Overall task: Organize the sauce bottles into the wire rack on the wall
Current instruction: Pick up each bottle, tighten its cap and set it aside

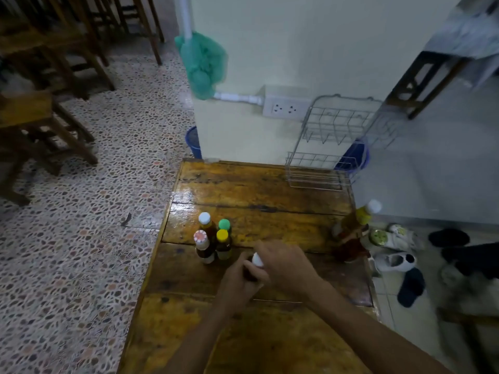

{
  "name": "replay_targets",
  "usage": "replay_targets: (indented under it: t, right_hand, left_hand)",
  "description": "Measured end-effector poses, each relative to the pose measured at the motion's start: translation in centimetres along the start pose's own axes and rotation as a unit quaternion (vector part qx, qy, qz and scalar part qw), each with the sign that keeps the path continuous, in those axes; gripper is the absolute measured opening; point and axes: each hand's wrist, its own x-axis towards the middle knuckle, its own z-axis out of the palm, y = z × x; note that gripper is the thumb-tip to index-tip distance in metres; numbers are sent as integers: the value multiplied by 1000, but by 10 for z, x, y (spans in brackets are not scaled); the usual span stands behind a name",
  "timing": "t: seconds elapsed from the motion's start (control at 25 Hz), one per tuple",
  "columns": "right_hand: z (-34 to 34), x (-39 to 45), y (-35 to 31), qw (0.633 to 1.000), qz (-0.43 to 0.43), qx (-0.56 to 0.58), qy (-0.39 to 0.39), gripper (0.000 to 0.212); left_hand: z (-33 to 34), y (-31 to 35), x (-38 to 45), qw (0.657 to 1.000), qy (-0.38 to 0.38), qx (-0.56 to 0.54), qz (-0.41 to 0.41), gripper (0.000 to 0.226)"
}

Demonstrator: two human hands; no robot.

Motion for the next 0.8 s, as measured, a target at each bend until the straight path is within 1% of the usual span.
replay_targets:
  t: [0.04, 0.12, 0.2, 0.24, 0.32, 0.4, 0.48, 0.56, 0.6, 0.64, 0.68, 0.72, 0.76, 0.8]
  right_hand:
    - [-10, -9, 12, 1000, 10, -29, 4, 33]
    - [-25, -26, 39, 996, 46, -79, 8, 35]
    - [-36, -49, 66, 992, 90, -89, 17, 34]
    - [-37, -60, 77, 990, 112, -83, 17, 36]
    - [-36, -82, 92, 983, 173, -66, 4, 42]
    - [-30, -105, 101, 967, 247, -54, -19, 46]
    - [-22, -127, 105, 957, 274, -58, -75, 38]
    - [-19, -144, 112, 944, 297, -24, -140, 26]
    - [-21, -149, 115, 936, 319, 9, -151, 26]
    - [-26, -152, 115, 936, 320, 22, -145, 35]
    - [-30, -157, 114, 945, 307, 19, -108, 46]
    - [-31, -160, 115, 961, 271, -5, -64, 50]
    - [-34, -162, 116, 975, 220, -21, -34, 49]
    - [-35, -166, 119, 984, 173, -34, -8, 46]
  left_hand:
    - [6, 12, 4, 999, -29, -17, 9, 22]
    - [19, 32, 12, 997, -67, -9, 28, 39]
    - [39, 46, 16, 994, -97, 32, 28, 56]
    - [51, 51, 16, 993, -100, 61, 29, 58]
    - [76, 54, 14, 984, -83, 156, 33, 57]
    - [103, 57, 7, 961, -48, 272, 28, 58]
    - [127, 59, -5, 931, -7, 365, 23, 55]
    - [144, 63, -14, 908, 24, 417, 25, 49]
    - [149, 62, -15, 904, 26, 426, 26, 48]
    - [151, 62, -15, 908, 17, 419, 22, 47]
    - [152, 63, -13, 917, -6, 398, 16, 48]
    - [152, 65, -10, 935, -39, 352, 4, 49]
    - [151, 68, -7, 955, -72, 287, -10, 49]
    - [149, 72, -5, 968, -97, 232, -19, 49]
